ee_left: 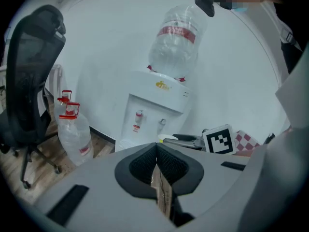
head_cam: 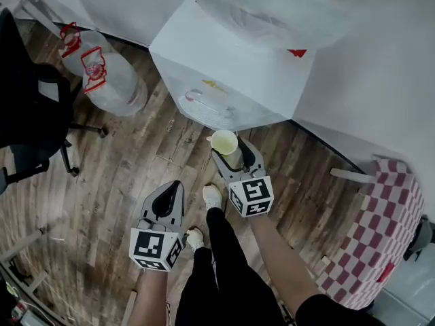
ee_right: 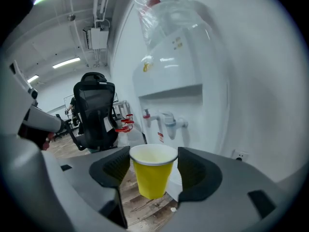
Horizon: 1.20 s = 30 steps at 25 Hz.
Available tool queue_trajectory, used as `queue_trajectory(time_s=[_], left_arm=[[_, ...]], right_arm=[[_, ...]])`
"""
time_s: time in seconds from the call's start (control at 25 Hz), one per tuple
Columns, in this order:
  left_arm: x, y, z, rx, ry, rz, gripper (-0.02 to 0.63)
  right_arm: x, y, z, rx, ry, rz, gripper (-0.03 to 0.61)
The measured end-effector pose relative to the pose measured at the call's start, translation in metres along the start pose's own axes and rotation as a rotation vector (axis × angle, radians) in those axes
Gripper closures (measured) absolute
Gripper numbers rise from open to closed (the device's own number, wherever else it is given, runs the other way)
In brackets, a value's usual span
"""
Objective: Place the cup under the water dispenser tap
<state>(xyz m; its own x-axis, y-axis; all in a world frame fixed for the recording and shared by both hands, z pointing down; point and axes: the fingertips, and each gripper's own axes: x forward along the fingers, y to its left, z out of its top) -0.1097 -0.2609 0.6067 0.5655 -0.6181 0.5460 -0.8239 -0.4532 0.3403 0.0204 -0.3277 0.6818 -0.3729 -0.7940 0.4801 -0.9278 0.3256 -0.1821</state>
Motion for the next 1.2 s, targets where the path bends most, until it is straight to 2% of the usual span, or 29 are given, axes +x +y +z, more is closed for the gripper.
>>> queue_trajectory(time_s=[0.32, 0.68, 1.2], left_arm=[[0.05, 0.017, -0.028, -0.01, -0.02, -0.025, 0.598], [0.09, 0.022, -0.05, 0.022, -0.094, -0.059, 0.598], [0.102, 0.033, -0.085, 0.079, -0.104, -0.066, 0.598]], right_arm=[[0.058, -0.038, -0.032, -0.054, -0.132, -0.127, 0.261], [0.083, -0.047, -0.042, -0.225, -0.265, -0.171, 0.261], [0.094, -0.054, -0.062, -0.217, -0.366, -0.24, 0.259]])
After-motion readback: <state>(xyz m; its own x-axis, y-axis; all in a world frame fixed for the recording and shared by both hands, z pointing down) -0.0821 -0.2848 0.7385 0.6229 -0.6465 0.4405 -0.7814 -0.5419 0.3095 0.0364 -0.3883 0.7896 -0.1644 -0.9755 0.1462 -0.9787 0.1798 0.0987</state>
